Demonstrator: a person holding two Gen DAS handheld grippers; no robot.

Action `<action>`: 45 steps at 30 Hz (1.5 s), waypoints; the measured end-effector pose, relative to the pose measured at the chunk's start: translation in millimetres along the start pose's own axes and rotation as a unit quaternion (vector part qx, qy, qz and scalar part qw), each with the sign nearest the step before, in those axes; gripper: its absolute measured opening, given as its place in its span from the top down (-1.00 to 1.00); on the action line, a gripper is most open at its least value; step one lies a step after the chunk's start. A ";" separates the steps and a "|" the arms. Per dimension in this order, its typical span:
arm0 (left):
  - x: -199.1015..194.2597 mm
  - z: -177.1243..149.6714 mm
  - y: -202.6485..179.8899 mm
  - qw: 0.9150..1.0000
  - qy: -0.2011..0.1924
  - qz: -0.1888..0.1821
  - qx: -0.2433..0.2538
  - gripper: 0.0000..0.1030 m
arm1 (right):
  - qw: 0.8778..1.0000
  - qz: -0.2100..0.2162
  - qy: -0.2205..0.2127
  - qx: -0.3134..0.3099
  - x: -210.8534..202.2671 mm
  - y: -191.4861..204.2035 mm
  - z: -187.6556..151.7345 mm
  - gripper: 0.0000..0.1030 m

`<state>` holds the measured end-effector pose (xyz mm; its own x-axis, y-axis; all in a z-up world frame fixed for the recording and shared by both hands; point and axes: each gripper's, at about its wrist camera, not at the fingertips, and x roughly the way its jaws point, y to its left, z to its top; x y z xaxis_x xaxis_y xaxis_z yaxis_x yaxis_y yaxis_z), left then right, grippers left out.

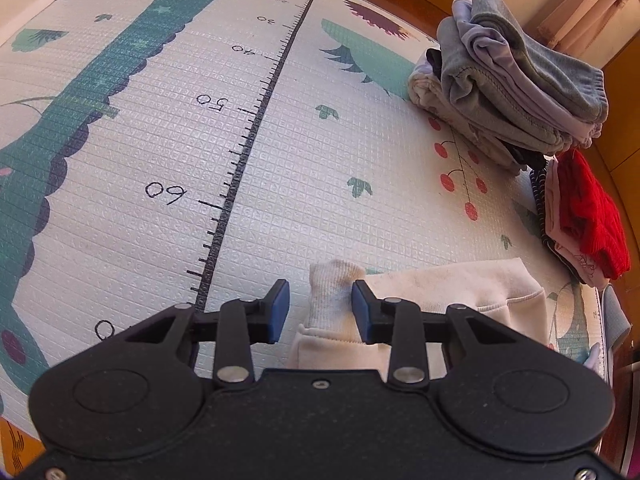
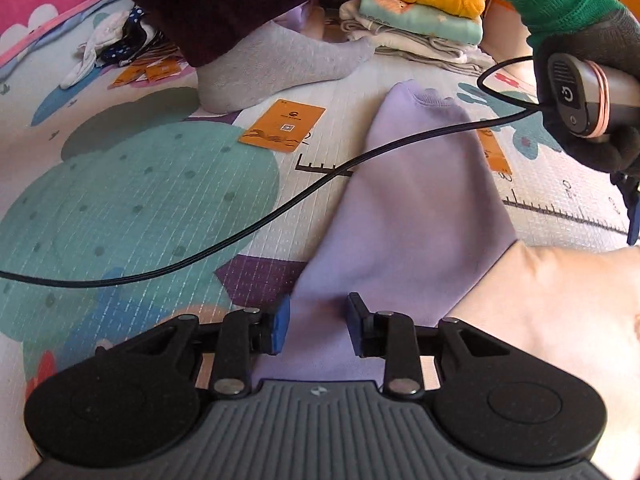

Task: Fold clothes

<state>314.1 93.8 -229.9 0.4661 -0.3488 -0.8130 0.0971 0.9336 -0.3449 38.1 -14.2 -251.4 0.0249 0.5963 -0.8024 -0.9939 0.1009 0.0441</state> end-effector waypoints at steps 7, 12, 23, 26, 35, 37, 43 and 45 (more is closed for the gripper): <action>23.3 -2.4 26.1 1.000 -0.021 0.008 -0.012 0.93 | 0.998 0.026 0.011 0.050 7.2 -7.6 4.3 0.29; 6.2 -1.2 30.0 0.998 -0.050 0.036 -0.003 0.57 | 0.998 0.014 0.011 0.052 9.7 -1.9 5.0 0.26; -1.9 -21.1 -9.7 0.998 -0.044 0.026 0.045 0.49 | 1.000 -0.001 0.014 0.018 -9.6 4.0 2.6 0.24; 2.4 -10.7 -53.2 0.995 -0.050 -0.009 0.086 0.48 | 0.995 -0.039 -0.011 0.089 -47.9 -11.1 -21.8 0.24; 54.1 19.2 -173.0 0.984 -0.016 -0.091 0.150 0.45 | 0.935 -0.205 -0.024 0.290 -146.4 -54.6 -140.2 0.23; 68.2 25.1 -191.5 0.981 0.006 -0.091 0.172 0.44 | 0.918 -0.227 -0.026 0.324 -155.4 -57.7 -164.6 0.23; 109.5 37.9 -212.1 0.969 0.073 -0.082 0.219 0.45 | 0.887 -0.254 -0.036 0.384 -160.2 -54.5 -208.3 0.23; 120.6 41.7 -210.2 0.967 0.093 -0.096 0.215 0.45 | 0.889 -0.254 -0.037 0.379 -158.8 -54.7 -209.9 0.23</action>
<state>386.6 -141.1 -235.9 0.2409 -0.4897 -0.8379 0.5416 0.7843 -0.3026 66.1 -281.5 -251.3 0.4847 0.3696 -0.7928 -0.4959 0.8627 0.0990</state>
